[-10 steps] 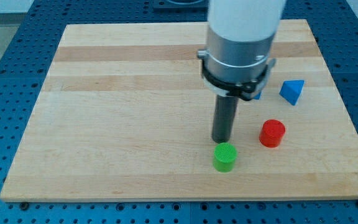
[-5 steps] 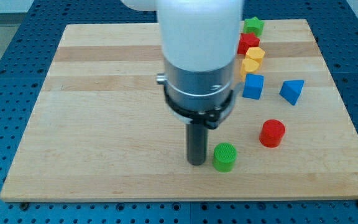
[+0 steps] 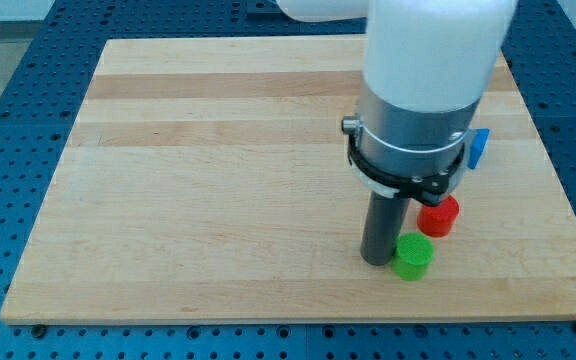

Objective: Move the green circle towards bottom right

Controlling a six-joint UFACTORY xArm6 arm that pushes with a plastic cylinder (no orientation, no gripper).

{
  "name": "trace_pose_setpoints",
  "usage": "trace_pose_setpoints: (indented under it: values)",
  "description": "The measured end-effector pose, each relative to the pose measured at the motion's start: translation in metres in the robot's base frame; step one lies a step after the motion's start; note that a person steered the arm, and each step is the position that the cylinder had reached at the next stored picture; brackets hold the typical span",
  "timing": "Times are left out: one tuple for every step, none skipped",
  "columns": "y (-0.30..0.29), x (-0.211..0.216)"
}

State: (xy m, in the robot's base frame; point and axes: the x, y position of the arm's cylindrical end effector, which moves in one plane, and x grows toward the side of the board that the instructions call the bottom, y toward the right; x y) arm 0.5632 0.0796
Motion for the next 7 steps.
trace_pose_setpoints:
  values:
    - [0.021, 0.0]
    - [0.029, 0.0]
    - [0.029, 0.0]
    - [0.034, 0.001]
    - [0.057, 0.001]
    - [0.057, 0.001]
    - [0.05, -0.002]
